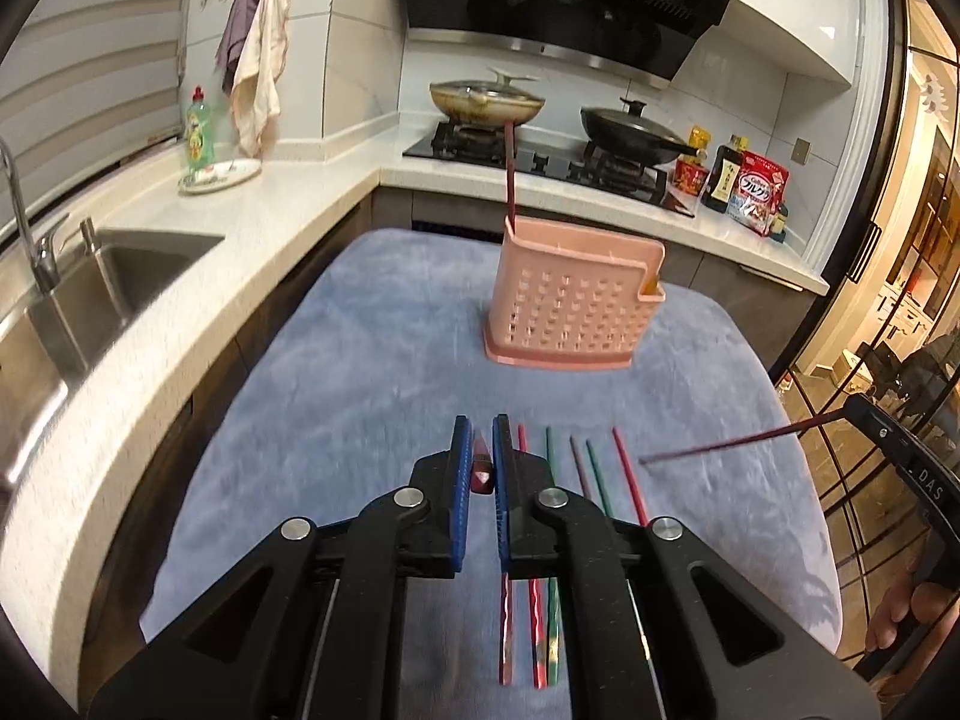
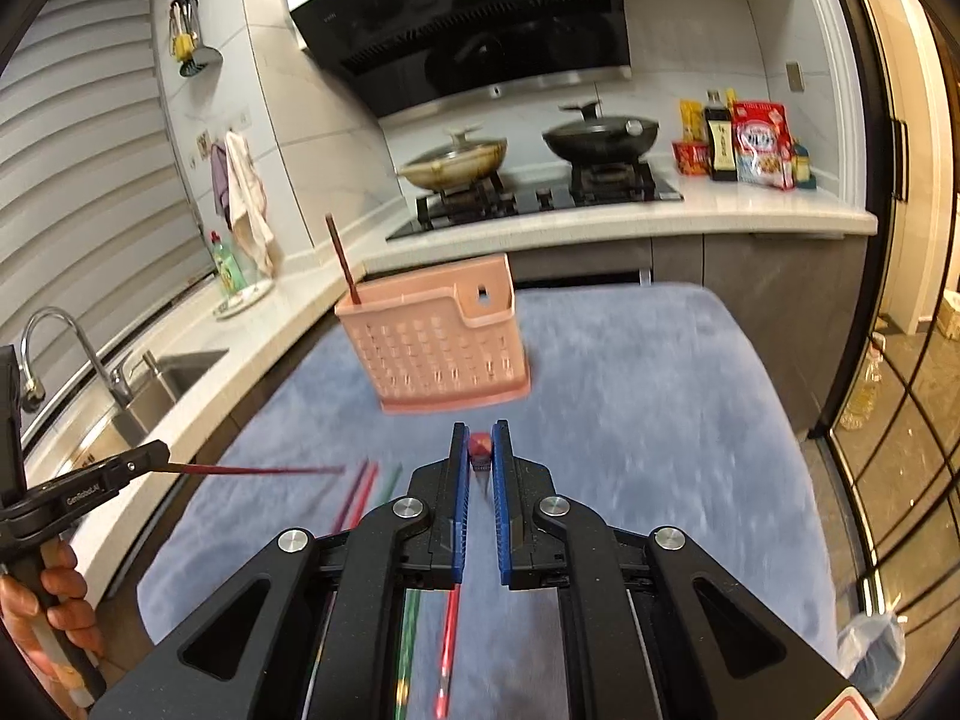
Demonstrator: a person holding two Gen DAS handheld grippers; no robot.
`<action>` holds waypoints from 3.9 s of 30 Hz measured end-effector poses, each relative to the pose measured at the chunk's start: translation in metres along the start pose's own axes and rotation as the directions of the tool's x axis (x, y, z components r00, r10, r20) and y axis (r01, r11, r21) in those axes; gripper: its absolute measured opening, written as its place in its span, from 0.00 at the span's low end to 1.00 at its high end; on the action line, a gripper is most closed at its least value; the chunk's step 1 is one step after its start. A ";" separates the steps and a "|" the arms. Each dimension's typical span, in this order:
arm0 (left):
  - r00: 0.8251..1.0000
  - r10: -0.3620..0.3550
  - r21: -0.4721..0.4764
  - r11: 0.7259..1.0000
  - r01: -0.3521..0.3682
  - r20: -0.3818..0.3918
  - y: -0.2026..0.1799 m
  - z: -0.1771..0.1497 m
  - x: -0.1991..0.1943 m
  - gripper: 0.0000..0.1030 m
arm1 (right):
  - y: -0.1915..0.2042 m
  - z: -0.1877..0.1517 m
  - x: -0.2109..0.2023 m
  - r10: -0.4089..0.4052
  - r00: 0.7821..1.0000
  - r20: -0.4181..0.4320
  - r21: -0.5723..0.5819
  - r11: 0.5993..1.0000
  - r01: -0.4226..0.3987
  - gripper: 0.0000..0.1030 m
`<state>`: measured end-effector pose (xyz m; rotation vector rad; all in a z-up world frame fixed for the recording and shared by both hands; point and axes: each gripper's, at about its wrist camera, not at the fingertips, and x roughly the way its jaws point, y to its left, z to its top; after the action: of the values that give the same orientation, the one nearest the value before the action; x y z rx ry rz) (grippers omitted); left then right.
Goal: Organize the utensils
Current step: 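Lift both chopsticks and lower them into the pink holder, opening both tools, then withdraw both tools from the holder back to the chopsticks, then grasp a dark red chopstick with the left tool while the right tool grasps a red chopstick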
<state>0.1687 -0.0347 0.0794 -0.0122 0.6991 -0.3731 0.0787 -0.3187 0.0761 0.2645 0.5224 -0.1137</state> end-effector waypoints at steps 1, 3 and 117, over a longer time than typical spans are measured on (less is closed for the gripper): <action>1.000 0.005 0.005 1.000 -0.005 0.009 -0.001 0.007 0.001 0.07 | 0.001 0.009 0.002 -0.001 1.000 0.010 -0.004 1.000 0.001 0.07; 0.999 0.017 0.009 1.000 -0.018 0.033 -0.002 0.022 0.003 0.06 | 0.000 0.019 0.005 0.007 1.000 0.019 0.002 1.000 -0.007 0.07; 0.977 0.145 0.052 0.989 -0.138 -0.156 -0.004 -0.145 0.041 0.60 | 0.032 -0.175 0.048 -0.009 0.943 -0.332 -0.040 0.999 -0.005 0.28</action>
<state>0.1046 -0.0363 -0.0575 0.1064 0.8450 -0.2529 0.0422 -0.2408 -0.0870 0.2448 0.8599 -0.0603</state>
